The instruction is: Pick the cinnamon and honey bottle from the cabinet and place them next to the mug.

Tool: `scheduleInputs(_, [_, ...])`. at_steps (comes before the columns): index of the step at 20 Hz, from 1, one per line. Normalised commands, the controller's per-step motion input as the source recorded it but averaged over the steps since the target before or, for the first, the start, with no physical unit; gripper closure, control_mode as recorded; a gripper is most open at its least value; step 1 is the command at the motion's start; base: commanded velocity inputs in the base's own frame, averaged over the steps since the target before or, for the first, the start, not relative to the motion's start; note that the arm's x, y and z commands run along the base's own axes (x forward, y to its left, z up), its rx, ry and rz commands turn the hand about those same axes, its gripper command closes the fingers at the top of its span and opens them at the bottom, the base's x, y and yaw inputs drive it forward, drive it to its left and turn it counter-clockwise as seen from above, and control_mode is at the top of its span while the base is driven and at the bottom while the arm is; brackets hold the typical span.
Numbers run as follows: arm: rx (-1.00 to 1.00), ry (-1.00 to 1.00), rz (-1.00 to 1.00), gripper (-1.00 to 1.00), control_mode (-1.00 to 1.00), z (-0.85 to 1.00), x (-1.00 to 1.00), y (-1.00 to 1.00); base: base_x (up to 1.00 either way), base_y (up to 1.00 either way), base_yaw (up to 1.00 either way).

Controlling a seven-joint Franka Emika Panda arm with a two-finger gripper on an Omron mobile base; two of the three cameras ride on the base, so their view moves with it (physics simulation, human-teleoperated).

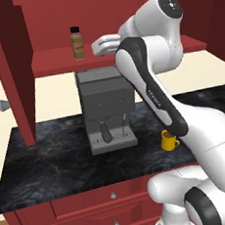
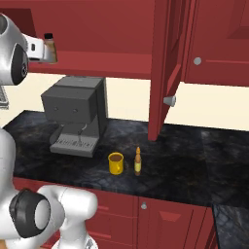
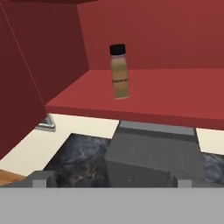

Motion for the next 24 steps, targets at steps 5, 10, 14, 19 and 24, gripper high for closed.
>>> scheduleInputs(5, [-0.01,0.02,-0.02,-1.0,-1.0,0.0,0.59,0.09,0.0,0.0,0.0])
scheduleInputs(10, [-0.04,0.0,-0.1,-1.0,-1.0,-0.03,0.31,0.13,0.0,0.0,0.0])
scheduleInputs(14, [-0.02,-0.02,-0.1,-1.0,-1.0,-0.01,0.12,0.15,0.0,0.0,0.0])
scheduleInputs(19, [0.0,-0.06,-0.07,-1.0,-1.0,0.0,0.24,0.15,0.0,0.0,0.0])
scheduleInputs(24, [0.03,-0.05,0.0,-1.0,-1.0,-0.07,0.31,0.05,0.0,0.0,0.0])
